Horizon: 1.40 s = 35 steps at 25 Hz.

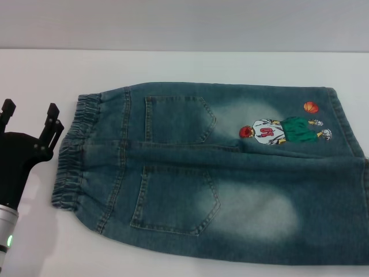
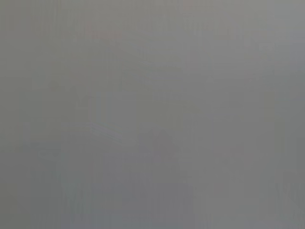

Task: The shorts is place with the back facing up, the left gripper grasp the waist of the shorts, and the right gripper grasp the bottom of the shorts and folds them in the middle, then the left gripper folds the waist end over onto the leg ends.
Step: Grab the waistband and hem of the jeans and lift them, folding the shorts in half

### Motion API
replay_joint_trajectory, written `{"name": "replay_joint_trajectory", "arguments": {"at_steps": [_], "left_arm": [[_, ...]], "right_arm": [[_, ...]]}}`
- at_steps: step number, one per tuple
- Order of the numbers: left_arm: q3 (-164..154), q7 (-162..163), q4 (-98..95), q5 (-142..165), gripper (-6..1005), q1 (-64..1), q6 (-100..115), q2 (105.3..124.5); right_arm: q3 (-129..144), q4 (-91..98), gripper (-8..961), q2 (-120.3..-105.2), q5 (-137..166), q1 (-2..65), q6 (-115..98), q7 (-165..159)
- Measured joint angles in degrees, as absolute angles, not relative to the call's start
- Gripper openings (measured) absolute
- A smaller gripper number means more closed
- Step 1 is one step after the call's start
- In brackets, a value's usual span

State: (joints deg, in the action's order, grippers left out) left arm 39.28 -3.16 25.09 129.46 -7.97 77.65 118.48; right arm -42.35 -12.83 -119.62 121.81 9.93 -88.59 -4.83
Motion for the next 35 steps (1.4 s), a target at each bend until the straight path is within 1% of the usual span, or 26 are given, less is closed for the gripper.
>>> {"name": "replay_joint_trajectory", "arguments": {"at_steps": [10,18,20,21,22,23,24,25,26,27,29,30,31,32,33,34,35], "left_arm": [[39.2,-3.1,25.6,129.5,799,-8.0,77.3,118.46],[39.9,-14.0,35.5,129.2,798,-5.9,69.5,117.83],[41.8,-17.1,41.7,129.3,798,-4.3,64.2,117.04],[41.8,-17.1,41.7,129.3,798,-4.3,64.2,117.04],[44.5,-17.5,50.6,129.6,798,-2.4,53.8,114.94],[46.2,-17.8,54.1,129.6,798,-1.7,49.1,113.59],[47.2,-18.1,56.2,129.6,799,-1.2,46.4,113.01],[47.2,-18.1,56.2,129.6,799,-1.2,46.4,113.01],[49.2,-18.9,60.1,129.6,799,-0.2,41.7,112.30],[49.2,-18.9,60.1,129.6,799,-0.2,41.7,112.30],[49.2,-18.9,60.1,129.6,800,-0.2,41.7,112.30],[55.2,-22.3,69.1,129.6,800,3.3,30.5,112.37],[55.2,-22.3,69.1,129.6,800,3.3,30.5,112.37],[59.0,-23.9,74.4,129.6,800,5.0,22.3,112.90],[59.0,-23.9,74.4,129.6,801,5.0,22.3,112.90],[59.0,-23.9,74.4,129.6,801,5.0,22.3,112.90],[62.4,-24.7,78.4,129.6,801,6.0,14.9,113.40]], "right_arm": [[-42.1,-13.1,727,-119.52,121.7,9.9,-88.6,-5.2],[-39.7,-13.7,726,-118.38,122.5,10.9,-85.3,-9.7],[-39.8,-14.4,726,-117.88,122.6,11.4,-83.2,-10.4],[-39.9,-15.4,726,-117.33,122.7,11.5,-81.5,-10.7],[-40.0,-16.6,726,-116.64,122.7,11.6,-79.7,-11.0],[-40.1,-18.3,726,-115.58,122.7,11.7,-77.1,-11.2],[-40.2,-20.7,726,-114.47,122.7,11.7,-74.0,-11.3],[-40.4,-22.9,727,-113.30,122.6,11.6,-71.6,-11.3],[-40.5,-25.9,727,-111.92,122.7,11.4,-68.6,-11.3],[-40.6,-28.9,727,-110.54,122.7,11.1,-66.2,-11.3],[-41.7,-37.2,727,-106.88,122.7,9.6,-60.1,-10.0],[-42.5,-40.9,727,-105.49,122.8,8.8,-57.4,-9.0],[-44.0,-45.4,727,-103.97,122.8,7.5,-54.3,-7.0],[-46.2,-50.2,727,-102.89,122.8,6.0,-50.3,-4.3],[-48.9,-54.9,727,-102.18,122.9,4.2,-46.3,-1.1],[-51.7,-58.8,727,-101.91,122.9,2.7,-42.3,1.9],[-55.7,-63.4,727,-102.20,122.9,0.9,-36.0,5.2]]}}
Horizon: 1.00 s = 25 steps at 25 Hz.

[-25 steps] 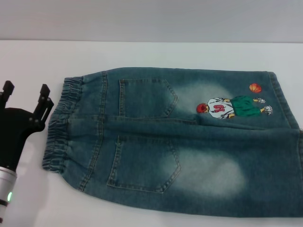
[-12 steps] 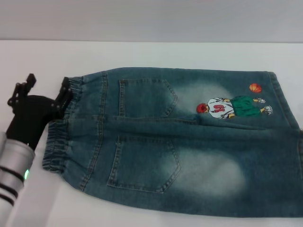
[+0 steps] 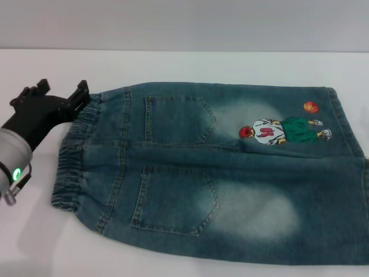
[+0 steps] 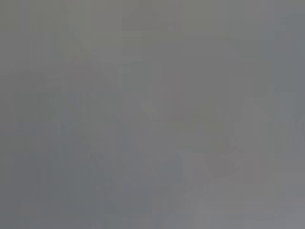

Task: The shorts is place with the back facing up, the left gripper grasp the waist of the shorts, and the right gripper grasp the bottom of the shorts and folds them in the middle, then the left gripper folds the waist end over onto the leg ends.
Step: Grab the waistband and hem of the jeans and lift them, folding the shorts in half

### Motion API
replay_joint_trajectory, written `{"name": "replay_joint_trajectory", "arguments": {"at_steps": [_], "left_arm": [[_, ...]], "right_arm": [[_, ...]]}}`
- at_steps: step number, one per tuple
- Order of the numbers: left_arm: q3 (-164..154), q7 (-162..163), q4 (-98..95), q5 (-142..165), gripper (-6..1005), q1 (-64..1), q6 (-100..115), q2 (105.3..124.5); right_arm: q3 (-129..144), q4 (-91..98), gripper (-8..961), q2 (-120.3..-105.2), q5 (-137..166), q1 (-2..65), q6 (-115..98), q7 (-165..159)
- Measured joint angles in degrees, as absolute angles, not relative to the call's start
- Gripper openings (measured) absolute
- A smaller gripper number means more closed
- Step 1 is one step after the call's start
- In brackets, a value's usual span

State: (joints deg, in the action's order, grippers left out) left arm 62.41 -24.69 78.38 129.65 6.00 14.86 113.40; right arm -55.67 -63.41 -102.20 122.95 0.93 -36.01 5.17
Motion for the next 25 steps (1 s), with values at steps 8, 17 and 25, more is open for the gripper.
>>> {"name": "replay_joint_trajectory", "arguments": {"at_steps": [8,17,25], "left_arm": [[80.5,-25.8,93.5,130.0,803,6.7,-22.2,117.36],[91.9,-21.4,102.7,137.1,805,5.8,-47.8,117.89],[94.0,-18.3,105.5,143.5,807,3.2,-62.8,117.86]], "right_arm": [[-85.9,-90.4,726,-113.25,133.2,-5.5,16.3,17.9],[-103.8,-102.1,727,-118.42,129.5,-1.6,50.8,24.1],[-113.7,-103.3,727,-118.69,126.4,-0.1,68.1,23.0]]}}
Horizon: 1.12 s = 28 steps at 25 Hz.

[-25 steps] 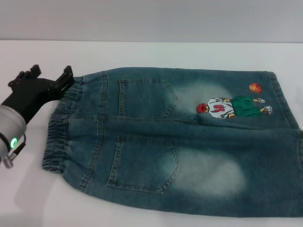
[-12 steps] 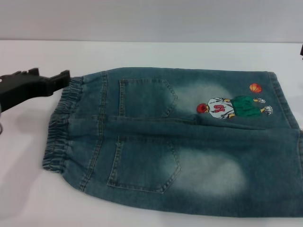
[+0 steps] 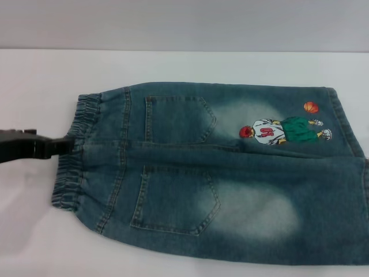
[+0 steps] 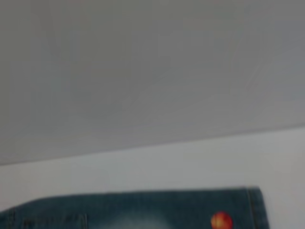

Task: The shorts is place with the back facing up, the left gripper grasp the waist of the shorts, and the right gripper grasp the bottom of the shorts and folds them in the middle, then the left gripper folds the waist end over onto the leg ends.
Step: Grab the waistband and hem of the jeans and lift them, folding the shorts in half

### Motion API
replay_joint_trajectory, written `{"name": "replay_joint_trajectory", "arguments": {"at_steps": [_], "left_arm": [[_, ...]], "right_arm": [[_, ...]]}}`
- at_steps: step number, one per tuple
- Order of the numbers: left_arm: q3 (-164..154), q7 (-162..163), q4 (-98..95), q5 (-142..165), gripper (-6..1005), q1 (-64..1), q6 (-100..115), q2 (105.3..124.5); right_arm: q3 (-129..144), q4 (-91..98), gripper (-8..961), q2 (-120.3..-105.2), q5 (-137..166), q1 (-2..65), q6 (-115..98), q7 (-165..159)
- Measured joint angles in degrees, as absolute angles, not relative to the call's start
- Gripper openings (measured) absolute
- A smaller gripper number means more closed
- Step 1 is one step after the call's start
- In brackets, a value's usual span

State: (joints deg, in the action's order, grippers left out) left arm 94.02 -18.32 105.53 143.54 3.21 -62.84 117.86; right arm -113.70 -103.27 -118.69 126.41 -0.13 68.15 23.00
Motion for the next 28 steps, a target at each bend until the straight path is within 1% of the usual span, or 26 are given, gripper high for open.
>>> {"name": "replay_joint_trajectory", "arguments": {"at_steps": [9,10,12,13,28], "left_arm": [[94.7,-16.1,103.0,146.8,807,1.6,-67.1,117.87],[94.6,-14.9,100.2,149.0,807,0.1,-68.3,117.92],[94.6,-14.9,100.2,149.0,806,0.1,-68.3,117.92],[94.6,-13.5,96.9,150.4,806,-2.1,-71.0,117.94],[93.7,-10.9,95.9,151.2,806,-4.0,-73.1,117.95]], "right_arm": [[-115.8,-101.0,726,-118.85,128.8,-1.5,74.4,20.4],[-115.8,-100.6,726,-118.87,128.8,-1.5,74.5,20.4],[-115.8,-100.2,726,-118.94,128.8,-1.6,74.6,20.3],[-115.8,-100.3,726,-118.96,128.8,-1.8,74.6,20.3],[-115.7,-100.3,726,-118.87,130.8,-0.8,73.0,20.7]]}}
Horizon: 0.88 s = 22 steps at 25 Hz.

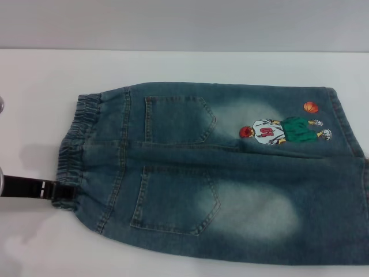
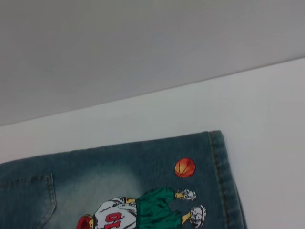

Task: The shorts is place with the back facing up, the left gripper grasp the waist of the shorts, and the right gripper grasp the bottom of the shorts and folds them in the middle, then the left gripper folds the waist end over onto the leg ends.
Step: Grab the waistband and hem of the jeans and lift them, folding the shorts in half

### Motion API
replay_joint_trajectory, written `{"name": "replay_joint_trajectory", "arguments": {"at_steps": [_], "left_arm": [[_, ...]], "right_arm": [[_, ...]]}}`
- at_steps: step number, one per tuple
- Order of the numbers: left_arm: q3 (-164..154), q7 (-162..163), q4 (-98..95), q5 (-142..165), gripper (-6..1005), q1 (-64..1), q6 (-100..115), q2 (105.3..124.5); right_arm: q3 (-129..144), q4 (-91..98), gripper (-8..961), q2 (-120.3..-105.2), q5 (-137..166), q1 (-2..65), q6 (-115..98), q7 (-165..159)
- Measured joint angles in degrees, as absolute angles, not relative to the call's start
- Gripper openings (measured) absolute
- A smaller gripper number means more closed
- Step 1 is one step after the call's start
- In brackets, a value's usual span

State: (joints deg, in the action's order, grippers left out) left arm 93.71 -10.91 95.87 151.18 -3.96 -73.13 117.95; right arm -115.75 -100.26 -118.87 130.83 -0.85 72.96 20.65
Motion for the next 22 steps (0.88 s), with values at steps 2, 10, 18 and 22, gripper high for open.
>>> {"name": "replay_joint_trajectory", "arguments": {"at_steps": [2,10,18,22], "left_arm": [[93.2,-10.6,95.5,151.2,804,-4.6,-74.2,117.99],[91.8,-9.9,93.8,151.6,800,-5.5,-74.9,118.04],[91.7,-9.9,93.9,151.7,801,-5.8,-75.0,118.04],[91.5,-9.9,93.9,151.7,801,-5.8,-75.0,118.04]], "right_arm": [[-115.8,-100.5,726,-118.86,130.9,-0.8,73.0,20.7],[-116.0,-101.0,727,-118.76,131.0,-0.8,73.0,20.8],[-116.0,-101.0,726,-118.74,131.1,-0.8,73.0,20.9],[-115.9,-101.9,726,-118.74,131.0,-1.1,73.1,20.9]]}}
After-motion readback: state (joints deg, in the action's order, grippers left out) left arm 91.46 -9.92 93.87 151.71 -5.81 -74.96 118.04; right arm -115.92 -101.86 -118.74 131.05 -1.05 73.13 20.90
